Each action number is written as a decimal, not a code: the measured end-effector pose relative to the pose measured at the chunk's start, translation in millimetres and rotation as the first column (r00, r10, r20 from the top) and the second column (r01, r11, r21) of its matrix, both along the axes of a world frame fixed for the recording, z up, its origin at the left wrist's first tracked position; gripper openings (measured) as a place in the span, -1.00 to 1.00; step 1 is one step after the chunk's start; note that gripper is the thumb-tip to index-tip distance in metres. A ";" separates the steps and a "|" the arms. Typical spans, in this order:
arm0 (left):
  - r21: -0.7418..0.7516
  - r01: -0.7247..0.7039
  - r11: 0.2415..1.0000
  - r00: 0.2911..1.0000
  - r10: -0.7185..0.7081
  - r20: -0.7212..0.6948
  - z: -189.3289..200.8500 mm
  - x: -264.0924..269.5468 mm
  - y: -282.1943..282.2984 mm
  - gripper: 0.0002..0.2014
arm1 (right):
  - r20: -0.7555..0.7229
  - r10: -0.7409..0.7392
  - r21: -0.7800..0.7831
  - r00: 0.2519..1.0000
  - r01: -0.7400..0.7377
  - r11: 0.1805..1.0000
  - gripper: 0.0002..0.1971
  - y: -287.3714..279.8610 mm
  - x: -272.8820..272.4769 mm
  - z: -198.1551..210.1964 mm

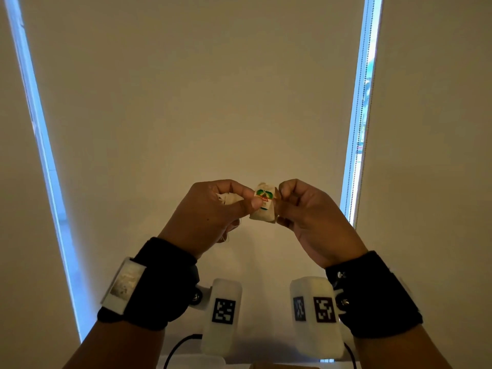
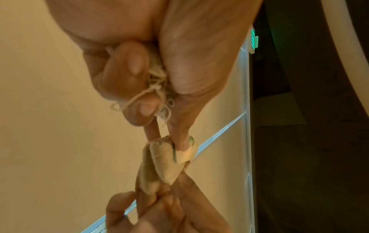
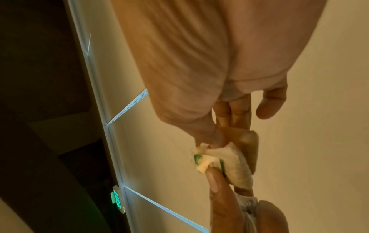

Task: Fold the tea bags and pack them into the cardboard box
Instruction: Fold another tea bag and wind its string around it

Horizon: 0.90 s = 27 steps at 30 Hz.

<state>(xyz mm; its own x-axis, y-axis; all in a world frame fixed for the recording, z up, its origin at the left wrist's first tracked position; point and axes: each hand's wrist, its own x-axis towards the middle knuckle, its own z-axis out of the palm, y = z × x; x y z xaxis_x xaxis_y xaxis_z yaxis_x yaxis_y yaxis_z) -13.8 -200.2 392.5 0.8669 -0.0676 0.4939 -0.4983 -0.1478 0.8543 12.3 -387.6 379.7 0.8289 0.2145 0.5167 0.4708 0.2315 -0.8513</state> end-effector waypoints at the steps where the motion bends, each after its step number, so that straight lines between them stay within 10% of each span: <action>1: -0.009 -0.012 1.000 1.000 0.012 0.011 -0.4 0.2 -0.7 -0.87 | 0.006 0.004 0.018 1.000 -0.004 1.000 -0.72 0.3 -0.8 0.1; 9: -0.103 -0.063 0.993 0.995 0.071 0.071 -0.7 -2.9 -5.9 -0.92 | -0.016 -0.014 0.133 1.000 0.016 0.991 -0.89 1.9 -8.6 0.2; 13: -0.122 -0.055 0.991 0.995 0.064 0.076 -2.7 -4.5 -8.9 -0.91 | -0.033 -0.041 0.107 0.999 0.044 0.993 -0.49 3.4 -13.9 3.3; 16: -0.107 -0.037 0.994 0.998 0.043 0.051 -5.3 -6.5 -11.4 -0.86 | -0.083 -0.045 0.096 0.996 0.053 0.994 -0.57 5.4 -17.9 4.9; 27: -0.516 0.141 0.845 0.921 -0.303 -0.244 -7.9 -9.6 0.8 -0.41 | -0.167 0.159 0.330 0.973 -0.097 0.939 -0.75 -0.1 -27.5 -5.2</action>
<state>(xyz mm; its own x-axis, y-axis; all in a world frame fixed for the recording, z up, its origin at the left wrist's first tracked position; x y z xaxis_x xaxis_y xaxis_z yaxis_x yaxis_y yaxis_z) -23.4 -199.4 384.6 0.9682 -0.1018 0.2284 -0.1698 0.4029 0.8994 -15.2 -387.7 374.5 0.8937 0.1758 0.4128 0.2578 0.5519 -0.7931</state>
